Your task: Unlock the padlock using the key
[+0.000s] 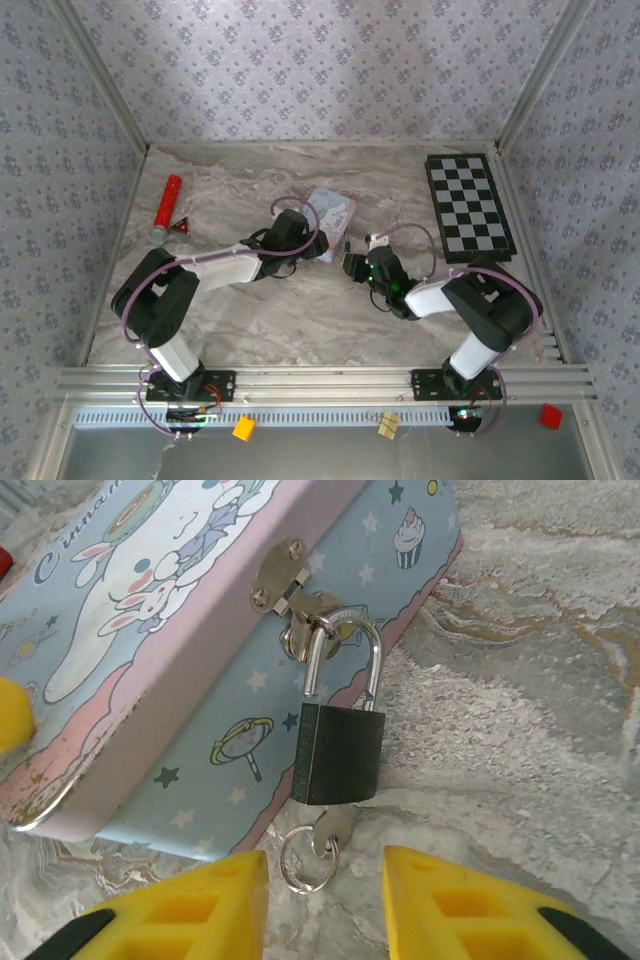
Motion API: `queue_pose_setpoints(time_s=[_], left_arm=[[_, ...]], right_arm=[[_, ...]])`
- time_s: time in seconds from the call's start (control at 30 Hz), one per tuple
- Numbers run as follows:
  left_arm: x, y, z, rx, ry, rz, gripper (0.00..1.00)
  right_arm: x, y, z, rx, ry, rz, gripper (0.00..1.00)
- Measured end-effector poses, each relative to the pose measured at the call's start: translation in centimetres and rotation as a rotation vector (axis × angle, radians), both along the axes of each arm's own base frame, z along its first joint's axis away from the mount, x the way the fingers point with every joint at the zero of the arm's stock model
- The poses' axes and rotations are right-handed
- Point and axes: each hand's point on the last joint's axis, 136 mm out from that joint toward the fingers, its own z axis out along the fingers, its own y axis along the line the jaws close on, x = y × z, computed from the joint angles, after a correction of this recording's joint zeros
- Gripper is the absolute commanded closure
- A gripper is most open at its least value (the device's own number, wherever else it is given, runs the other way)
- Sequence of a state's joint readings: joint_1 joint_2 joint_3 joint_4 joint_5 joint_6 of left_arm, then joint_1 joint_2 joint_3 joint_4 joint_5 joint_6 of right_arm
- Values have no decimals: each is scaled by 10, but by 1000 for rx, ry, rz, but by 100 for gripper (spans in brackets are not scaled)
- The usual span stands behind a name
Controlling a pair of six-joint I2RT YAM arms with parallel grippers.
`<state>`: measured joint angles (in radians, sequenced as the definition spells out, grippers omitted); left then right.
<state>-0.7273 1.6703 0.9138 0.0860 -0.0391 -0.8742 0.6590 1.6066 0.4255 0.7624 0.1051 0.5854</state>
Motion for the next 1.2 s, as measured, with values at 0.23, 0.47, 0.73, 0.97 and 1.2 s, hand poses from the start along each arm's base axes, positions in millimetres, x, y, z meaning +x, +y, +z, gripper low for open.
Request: queue_pose_setpoints(time_s=[0.23,0.47,0.73,0.97,1.2], left_arm=[[2,1,-1,-8,-8,5,38],[6,6,-1,-21,-15,14,40],[10,19,-1,-35,-15,37,41],[12,23,-1,-34,-15,39,41],[12,25,0,-37,-12,40,41]], right_arm=[[12,-29,18,99,5,28,63],[52,-34,7,277,80,113,67],[61,-15,-5,406,110,193,56],[52,8,0,357,68,259,41],[51,20,-5,186,48,259,39]])
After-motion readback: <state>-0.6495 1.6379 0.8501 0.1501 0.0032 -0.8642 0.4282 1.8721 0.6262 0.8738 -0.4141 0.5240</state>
